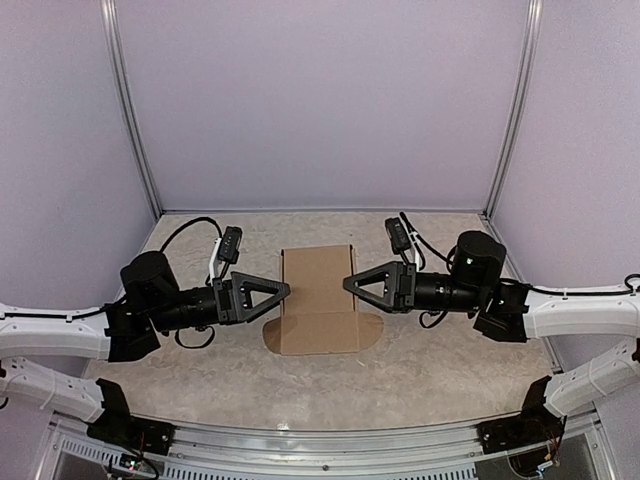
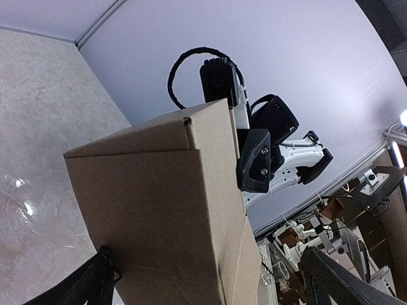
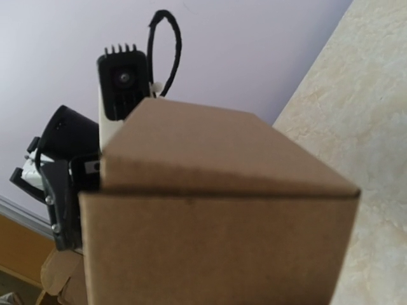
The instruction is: Fold the paper box
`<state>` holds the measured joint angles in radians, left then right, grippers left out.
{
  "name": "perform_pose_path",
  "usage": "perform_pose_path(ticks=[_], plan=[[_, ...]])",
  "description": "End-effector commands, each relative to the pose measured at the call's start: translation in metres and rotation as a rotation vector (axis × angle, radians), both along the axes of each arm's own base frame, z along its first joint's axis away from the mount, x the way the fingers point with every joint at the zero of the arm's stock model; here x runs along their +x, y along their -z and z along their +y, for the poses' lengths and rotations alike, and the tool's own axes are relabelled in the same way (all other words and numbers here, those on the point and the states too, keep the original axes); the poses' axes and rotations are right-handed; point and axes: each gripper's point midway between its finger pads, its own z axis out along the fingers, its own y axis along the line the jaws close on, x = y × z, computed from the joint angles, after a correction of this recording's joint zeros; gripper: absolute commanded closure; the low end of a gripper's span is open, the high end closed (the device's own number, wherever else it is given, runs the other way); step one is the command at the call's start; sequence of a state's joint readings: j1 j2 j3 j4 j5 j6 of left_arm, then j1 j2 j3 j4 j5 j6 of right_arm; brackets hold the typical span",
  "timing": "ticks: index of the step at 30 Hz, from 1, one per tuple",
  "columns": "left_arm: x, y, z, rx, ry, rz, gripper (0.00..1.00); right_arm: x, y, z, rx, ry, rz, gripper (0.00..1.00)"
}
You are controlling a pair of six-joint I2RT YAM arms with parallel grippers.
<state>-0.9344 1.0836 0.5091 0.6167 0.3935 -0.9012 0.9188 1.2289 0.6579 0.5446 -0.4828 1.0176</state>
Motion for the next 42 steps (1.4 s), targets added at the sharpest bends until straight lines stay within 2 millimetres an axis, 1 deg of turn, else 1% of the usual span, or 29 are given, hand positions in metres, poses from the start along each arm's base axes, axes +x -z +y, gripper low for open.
perform_pose_path(ticks=[1, 7, 15, 19, 24, 28, 35, 39, 42], plan=[[-0.005, -0.002, 0.001, -0.018, 0.029, -0.006, 0.01, -0.024, -0.027, 0.010, 0.064, -0.120, -0.075, 0.75], [-0.004, 0.003, 0.002, -0.011, 0.033, 0.009, 0.01, -0.037, -0.036, 0.016, 0.081, -0.168, -0.117, 0.75], [-0.003, 0.009, 0.012, 0.008, 0.010, 0.008, 0.03, -0.041, -0.036, 0.014, 0.069, -0.169, -0.136, 0.75], [-0.006, -0.001, 0.018, -0.016, 0.008, -0.011, 0.06, -0.039, -0.034, 0.015, 0.061, -0.159, -0.136, 0.75], [-0.012, -0.011, 0.018, -0.057, 0.036, -0.023, 0.11, -0.038, -0.034, 0.020, 0.072, -0.159, -0.125, 0.75], [-0.016, -0.014, 0.018, -0.078, 0.056, -0.020, 0.15, -0.037, -0.035, 0.024, 0.079, -0.157, -0.123, 0.75], [-0.023, -0.017, 0.019, -0.128, 0.097, -0.016, 0.21, -0.033, -0.038, 0.024, 0.086, -0.132, -0.126, 0.74], [-0.027, -0.022, 0.021, -0.154, 0.113, -0.032, 0.23, -0.031, -0.039, 0.023, 0.087, -0.116, -0.124, 0.74], [-0.030, -0.023, 0.021, -0.162, 0.124, -0.037, 0.28, -0.031, -0.039, 0.023, 0.088, -0.116, -0.121, 0.73]])
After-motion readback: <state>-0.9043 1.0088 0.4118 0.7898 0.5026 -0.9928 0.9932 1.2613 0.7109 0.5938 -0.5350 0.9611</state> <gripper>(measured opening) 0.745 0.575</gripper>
